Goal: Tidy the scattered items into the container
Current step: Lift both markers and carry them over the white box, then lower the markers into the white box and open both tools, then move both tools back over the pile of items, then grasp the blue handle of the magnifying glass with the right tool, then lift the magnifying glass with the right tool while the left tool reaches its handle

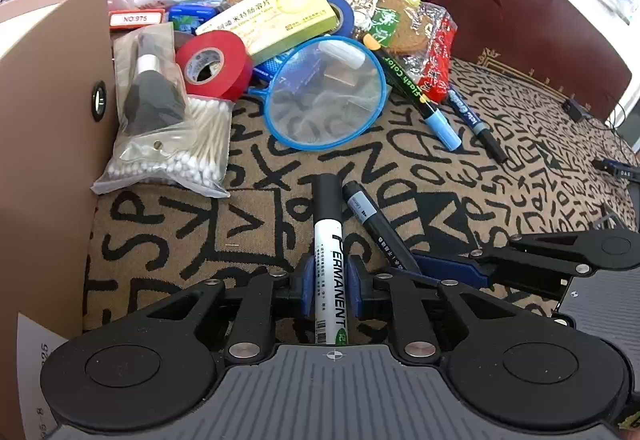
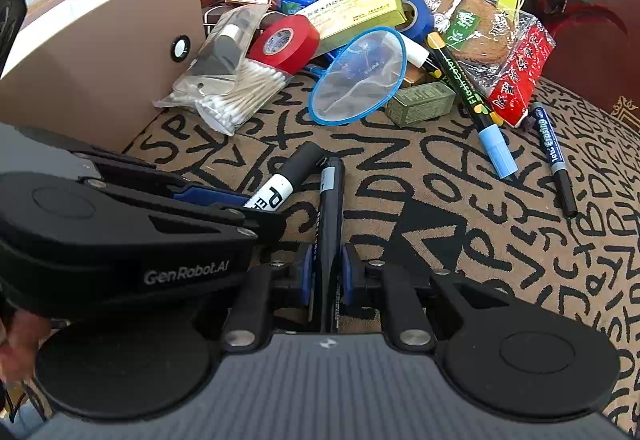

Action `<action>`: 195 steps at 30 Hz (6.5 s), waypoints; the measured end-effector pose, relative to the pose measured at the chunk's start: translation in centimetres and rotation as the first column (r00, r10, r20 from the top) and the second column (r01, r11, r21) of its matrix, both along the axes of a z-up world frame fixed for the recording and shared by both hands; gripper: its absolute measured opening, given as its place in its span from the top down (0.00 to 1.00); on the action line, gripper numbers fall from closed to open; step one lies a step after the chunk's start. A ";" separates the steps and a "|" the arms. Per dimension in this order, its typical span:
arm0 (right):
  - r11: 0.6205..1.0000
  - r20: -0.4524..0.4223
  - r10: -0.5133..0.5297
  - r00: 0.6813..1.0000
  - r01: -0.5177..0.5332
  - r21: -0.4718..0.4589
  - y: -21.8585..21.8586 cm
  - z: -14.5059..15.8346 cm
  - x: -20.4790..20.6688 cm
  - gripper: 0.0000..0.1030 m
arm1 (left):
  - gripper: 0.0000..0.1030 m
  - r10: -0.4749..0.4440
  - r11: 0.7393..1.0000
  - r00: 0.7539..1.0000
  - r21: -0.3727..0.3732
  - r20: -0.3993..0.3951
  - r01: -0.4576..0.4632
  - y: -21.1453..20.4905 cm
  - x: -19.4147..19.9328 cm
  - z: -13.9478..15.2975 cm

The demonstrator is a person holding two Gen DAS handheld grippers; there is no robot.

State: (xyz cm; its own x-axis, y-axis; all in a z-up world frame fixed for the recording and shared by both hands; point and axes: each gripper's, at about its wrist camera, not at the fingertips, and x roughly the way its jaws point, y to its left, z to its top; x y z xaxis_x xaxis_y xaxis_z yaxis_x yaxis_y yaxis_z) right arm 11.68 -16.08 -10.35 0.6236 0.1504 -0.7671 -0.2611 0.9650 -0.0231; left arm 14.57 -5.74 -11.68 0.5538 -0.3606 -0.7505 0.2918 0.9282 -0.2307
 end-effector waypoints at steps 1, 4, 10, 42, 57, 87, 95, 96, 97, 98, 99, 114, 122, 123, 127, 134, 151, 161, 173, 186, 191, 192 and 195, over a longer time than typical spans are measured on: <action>1.000 0.003 -0.003 1.000 0.003 0.006 -0.1 0.0 -0.1 0.83 | 0.71 0.000 1.000 1.000 0.000 0.001 0.000 0.0 -0.1 0.0; 1.000 -0.004 -0.015 1.000 0.015 0.027 -0.2 0.3 -0.7 0.84 | 0.88 0.003 1.000 1.000 -0.006 -0.007 -0.003 0.2 -0.6 0.3; 0.995 -0.001 -0.017 1.000 0.017 0.099 -0.2 1.6 -3.0 0.84 | 0.89 -0.017 0.998 1.000 -0.058 0.025 0.019 0.6 -2.9 2.1; 0.907 0.171 0.421 0.891 -0.415 -0.068 22.4 9.9 3.2 0.84 | 0.88 0.358 0.931 0.925 -0.116 0.129 -0.345 23.2 -1.1 10.5; 0.910 0.123 0.410 0.904 -0.394 -0.131 22.9 7.2 5.7 0.30 | 0.04 0.369 0.921 0.926 -0.166 0.076 -0.354 23.9 1.4 9.0; 0.973 0.365 0.201 0.909 -0.230 0.037 11.4 13.0 -1.0 0.04 | 0.03 0.248 0.955 0.941 -0.222 0.231 -0.198 12.8 -3.9 13.5; 0.998 0.347 0.066 0.936 -0.069 -0.004 4.2 10.5 -3.3 0.03 | 0.04 0.097 0.977 0.974 -0.208 0.204 -0.053 5.0 -4.4 10.7; 0.999 0.332 0.043 0.942 -0.049 0.009 3.5 9.9 -3.3 0.03 | 0.04 0.093 0.976 0.974 -0.210 0.204 -0.050 4.4 -4.4 10.1; 0.999 0.318 0.019 0.948 -0.027 0.020 2.7 9.3 -3.2 0.03 | 0.03 0.095 0.977 0.974 -0.209 0.205 -0.051 3.9 -4.2 9.5; 1.000 0.303 -0.003 0.953 -0.006 0.028 2.1 8.7 -3.1 0.04 | 0.03 0.102 0.977 0.975 -0.205 0.199 -0.060 3.5 -4.0 8.7; 0.999 0.286 -0.022 0.958 0.013 0.034 1.7 8.0 -2.8 0.04 | 0.03 0.112 0.978 0.977 -0.197 0.184 -0.075 3.1 -3.6 7.9; 0.999 0.179 -0.049 0.983 0.045 0.025 0.9 1.8 3.1 0.19 | 0.24 0.179 0.975 0.977 -0.151 0.116 -0.161 1.9 2.6 2.6; 0.997 0.173 -0.062 0.983 0.054 0.047 0.3 0.8 6.0 0.28 | 0.23 0.227 0.969 0.963 -0.129 0.142 -0.210 2.6 3.7 2.2; 0.998 0.167 -0.054 0.984 0.048 0.044 0.5 0.6 6.3 0.32 | 0.25 0.225 0.970 0.965 -0.129 0.138 -0.208 2.6 3.7 2.3; 0.999 0.155 -0.032 0.987 0.028 0.032 0.9 -0.1 7.0 0.52 | 0.15 0.218 0.971 0.967 -0.129 0.131 -0.201 2.8 3.3 2.8; 0.997 0.127 -0.026 0.992 0.018 0.069 0.6 0.5 5.5 1.00 | 0.13 0.223 0.969 0.969 -0.131 0.111 -0.208 3.1 2.4 3.3; 0.993 0.151 -0.088 0.985 0.076 0.087 -1.5 1.5 5.6 0.67 | 0.11 0.211 0.977 0.968 -0.017 0.136 -0.211 2.5 1.1 2.2; 0.991 0.158 -0.046 0.986 0.025 0.130 -1.2 1.7 7.7 0.71 | 0.11 0.141 0.989 0.983 0.025 0.121 -0.145 1.7 2.1 1.0; 0.997 0.154 -0.039 0.987 0.028 0.071 -2.0 3.5 1.8 0.97 | 0.11 0.112 0.994 0.989 -0.015 0.093 -0.111 2.1 -0.5 1.7; 0.994 0.082 0.105 0.991 -0.102 -0.042 0.5 3.1 -7.7 0.97 | 0.11 0.173 0.970 0.983 -0.180 0.054 -0.161 4.4 -4.0 4.4; 0.976 0.055 0.201 0.978 -0.196 -0.091 3.1 2.5 -9.8 0.97 | 0.10 0.098 0.970 0.994 -0.228 0.053 -0.084 4.4 -5.2 5.9; 0.972 0.053 0.216 0.975 -0.210 -0.104 3.7 2.4 -10.0 0.96 | 0.10 0.076 0.968 0.996 -0.242 0.047 -0.062 4.1 -5.3 6.1; 0.960 0.055 0.255 0.965 -0.245 -0.136 5.2 2.2 -10.0 0.96 | 0.08 -0.024 0.968 0.999 -0.251 0.039 0.033 2.7 -5.3 6.3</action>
State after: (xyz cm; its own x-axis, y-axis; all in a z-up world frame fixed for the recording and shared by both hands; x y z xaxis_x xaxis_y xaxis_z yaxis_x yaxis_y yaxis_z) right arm 1.63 -10.89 -8.14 0.6323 0.2131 -0.7448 -0.4869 0.8571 -0.1682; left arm 9.22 -3.04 -5.33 0.5656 -0.5508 -0.6138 0.3294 0.8332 -0.4442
